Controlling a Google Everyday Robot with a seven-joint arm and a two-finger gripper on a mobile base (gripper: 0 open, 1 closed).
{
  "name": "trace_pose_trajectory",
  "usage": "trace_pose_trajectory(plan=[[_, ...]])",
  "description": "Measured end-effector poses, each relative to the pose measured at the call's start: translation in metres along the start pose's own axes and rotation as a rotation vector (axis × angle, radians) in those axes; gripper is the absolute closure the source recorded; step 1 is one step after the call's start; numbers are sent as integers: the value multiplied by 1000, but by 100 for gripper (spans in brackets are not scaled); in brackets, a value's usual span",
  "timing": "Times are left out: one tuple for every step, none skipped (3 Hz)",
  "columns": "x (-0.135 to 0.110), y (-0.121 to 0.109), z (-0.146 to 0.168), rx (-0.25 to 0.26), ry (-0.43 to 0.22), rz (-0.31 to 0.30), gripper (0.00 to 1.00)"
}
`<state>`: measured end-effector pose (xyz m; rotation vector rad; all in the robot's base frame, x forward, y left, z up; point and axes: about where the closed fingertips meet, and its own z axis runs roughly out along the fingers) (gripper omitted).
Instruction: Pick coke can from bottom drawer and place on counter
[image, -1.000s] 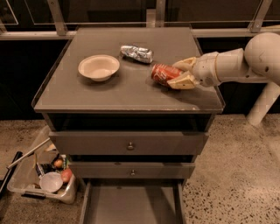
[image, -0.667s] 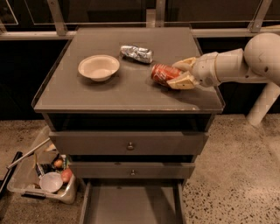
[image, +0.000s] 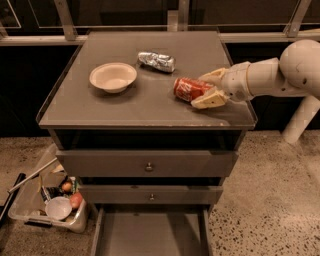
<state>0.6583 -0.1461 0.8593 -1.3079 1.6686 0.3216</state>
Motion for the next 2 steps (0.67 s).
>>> trace_pose_trajectory(plan=[[0,0,0,0,0,0,0],[0,0,0,0,0,0,0]])
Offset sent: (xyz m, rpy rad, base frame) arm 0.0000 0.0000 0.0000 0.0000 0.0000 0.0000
